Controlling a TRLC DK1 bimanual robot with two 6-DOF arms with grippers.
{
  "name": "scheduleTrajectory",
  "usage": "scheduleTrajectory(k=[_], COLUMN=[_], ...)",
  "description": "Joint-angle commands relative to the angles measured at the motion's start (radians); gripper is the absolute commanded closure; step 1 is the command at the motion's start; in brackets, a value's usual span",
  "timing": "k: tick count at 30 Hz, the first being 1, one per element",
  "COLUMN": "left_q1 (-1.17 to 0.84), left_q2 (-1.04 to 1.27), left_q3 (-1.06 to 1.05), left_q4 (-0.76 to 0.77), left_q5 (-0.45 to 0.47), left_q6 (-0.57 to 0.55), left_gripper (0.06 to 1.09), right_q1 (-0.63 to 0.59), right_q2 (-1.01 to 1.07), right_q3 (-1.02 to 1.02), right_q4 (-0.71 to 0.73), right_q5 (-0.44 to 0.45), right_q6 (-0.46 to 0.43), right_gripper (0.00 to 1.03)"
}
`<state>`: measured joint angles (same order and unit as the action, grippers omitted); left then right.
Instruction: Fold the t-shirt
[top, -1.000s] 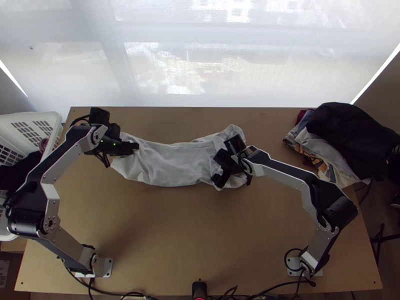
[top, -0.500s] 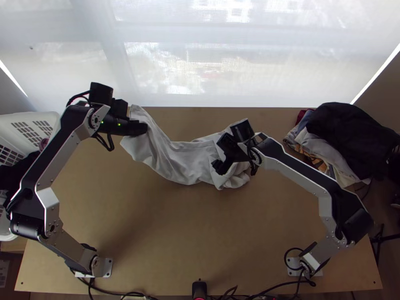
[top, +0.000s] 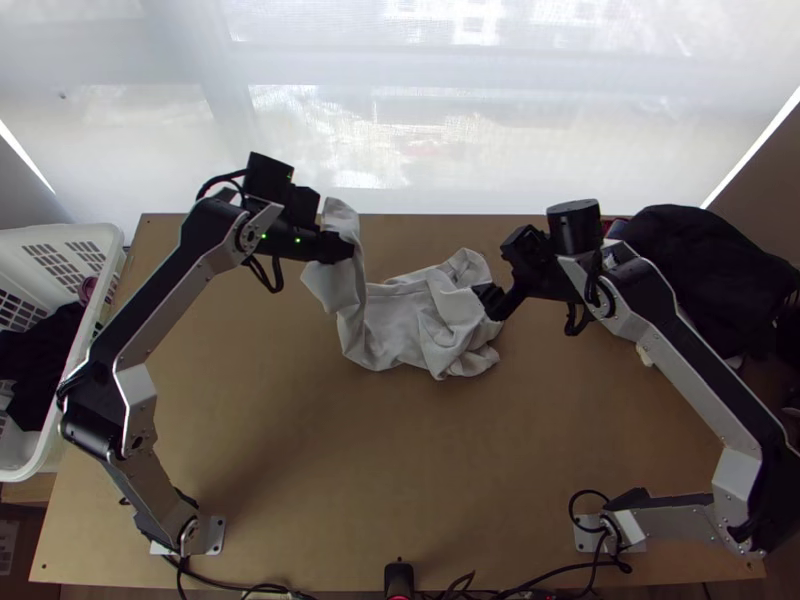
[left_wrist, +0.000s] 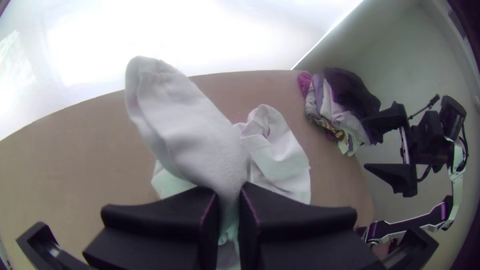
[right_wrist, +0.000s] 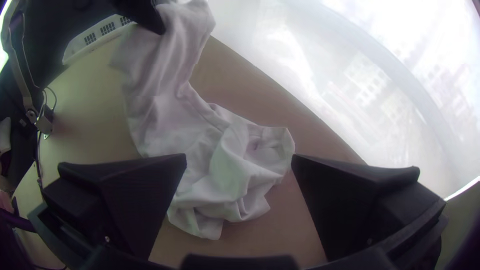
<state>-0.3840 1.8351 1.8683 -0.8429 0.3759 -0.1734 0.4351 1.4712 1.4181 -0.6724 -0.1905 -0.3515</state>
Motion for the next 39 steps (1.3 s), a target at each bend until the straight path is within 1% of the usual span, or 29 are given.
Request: scheduleTrajectory(k=[1, 12, 26, 30, 31, 34, 35, 36, 39], left_q1=[-0.115, -0.216, -0.294, -0.314, -0.320, -0.335, -0.345, -0.351, -0.355], left_q2=[0.133, 0.305, 0.409, 0.443, 0.458, 0.480, 0.475, 0.461, 0.388], left_q3=[0.135, 0.333, 0.390, 0.390, 0.388, 0.376, 0.376, 0.376, 0.356], left_q4=[0.016, 0.016, 0.054, 0.061, 0.061, 0.027, 0.013, -0.002, -0.015], left_q5=[0.000, 0.008, 0.004, 0.004, 0.006, 0.011, 0.009, 0.009, 0.008], left_q6=[-0.020, -0.049, -0.072, -0.061, -0.046, -0.012, -0.005, 0.005, 0.018], left_gripper=[1.05, 1.05, 1.05, 1.05, 0.98, 0.39, 0.24, 0.20, 0.17], right_q1=[-0.076, -0.139, -0.139, -0.141, -0.141, -0.139, -0.139, -0.137, -0.127], right_q2=[-0.107, -0.147, -0.167, -0.178, -0.180, -0.178, -0.178, -0.178, -0.170], right_q3=[-0.073, -0.119, -0.166, -0.180, -0.183, -0.186, -0.186, -0.186, -0.186], right_q4=[-0.019, -0.035, -0.035, -0.035, -0.035, -0.035, -0.035, -0.035, -0.029], right_q5=[0.000, 0.002, 0.002, 0.000, 0.002, 0.002, 0.002, 0.002, 0.002], right_q6=[0.019, 0.008, 0.011, 0.013, 0.013, 0.011, 0.009, 0.009, 0.006], right_gripper=[0.05, 0.05, 0.05, 0.05, 0.05, 0.05, 0.05, 0.05, 0.05])
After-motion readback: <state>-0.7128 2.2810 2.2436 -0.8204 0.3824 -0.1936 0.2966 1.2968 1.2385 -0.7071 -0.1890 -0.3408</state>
